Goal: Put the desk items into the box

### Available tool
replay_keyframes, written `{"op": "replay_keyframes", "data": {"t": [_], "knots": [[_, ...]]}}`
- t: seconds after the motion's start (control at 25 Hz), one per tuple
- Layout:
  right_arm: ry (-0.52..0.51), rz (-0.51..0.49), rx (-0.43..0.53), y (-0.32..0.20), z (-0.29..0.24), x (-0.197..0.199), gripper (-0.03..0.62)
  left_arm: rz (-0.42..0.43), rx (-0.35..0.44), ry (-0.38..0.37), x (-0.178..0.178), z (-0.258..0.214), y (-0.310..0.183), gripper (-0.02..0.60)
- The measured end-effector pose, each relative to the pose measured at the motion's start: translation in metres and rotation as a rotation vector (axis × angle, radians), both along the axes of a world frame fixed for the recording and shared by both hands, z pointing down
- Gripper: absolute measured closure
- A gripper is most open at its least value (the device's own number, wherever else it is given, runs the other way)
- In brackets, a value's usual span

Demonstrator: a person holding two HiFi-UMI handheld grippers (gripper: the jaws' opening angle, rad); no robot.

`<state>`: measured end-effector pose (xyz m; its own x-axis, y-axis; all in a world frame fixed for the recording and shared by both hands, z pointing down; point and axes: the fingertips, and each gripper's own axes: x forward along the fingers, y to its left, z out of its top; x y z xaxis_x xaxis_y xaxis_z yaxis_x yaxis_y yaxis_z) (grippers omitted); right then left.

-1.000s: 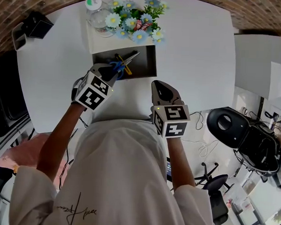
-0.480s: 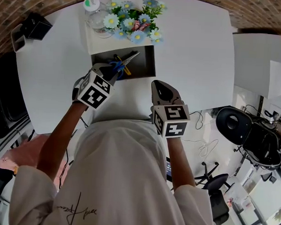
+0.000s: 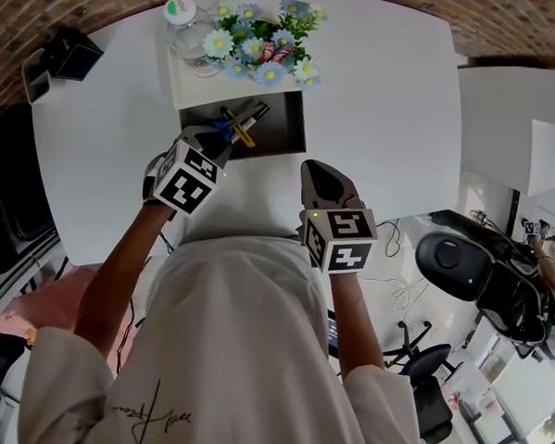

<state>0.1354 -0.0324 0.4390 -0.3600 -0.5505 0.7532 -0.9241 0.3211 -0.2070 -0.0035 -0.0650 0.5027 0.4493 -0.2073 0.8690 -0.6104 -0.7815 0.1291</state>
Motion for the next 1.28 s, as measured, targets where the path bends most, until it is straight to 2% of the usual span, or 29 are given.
{"op": "replay_keyframes", "data": {"t": [0.24, 0.68, 1.04, 1.28], "knots": [[-0.01, -0.005, 0.016, -0.001, -0.003, -0.004, 0.568, -0.029, 0.023, 0.008, -0.009, -0.008, -0.003, 0.5], [-0.03, -0.018, 0.043, 0.007, -0.014, -0.01, 0.568, -0.132, 0.052, 0.077, -0.019, -0.03, 0.004, 0.5], [-0.056, 0.009, 0.076, 0.021, -0.032, -0.005, 0.568, -0.148, 0.068, 0.159, -0.007, -0.055, 0.029, 0.503], [-0.05, 0.022, 0.101, 0.033, -0.041, -0.003, 0.568, -0.145, 0.082, 0.186, -0.003, -0.066, 0.049, 0.512]]}}
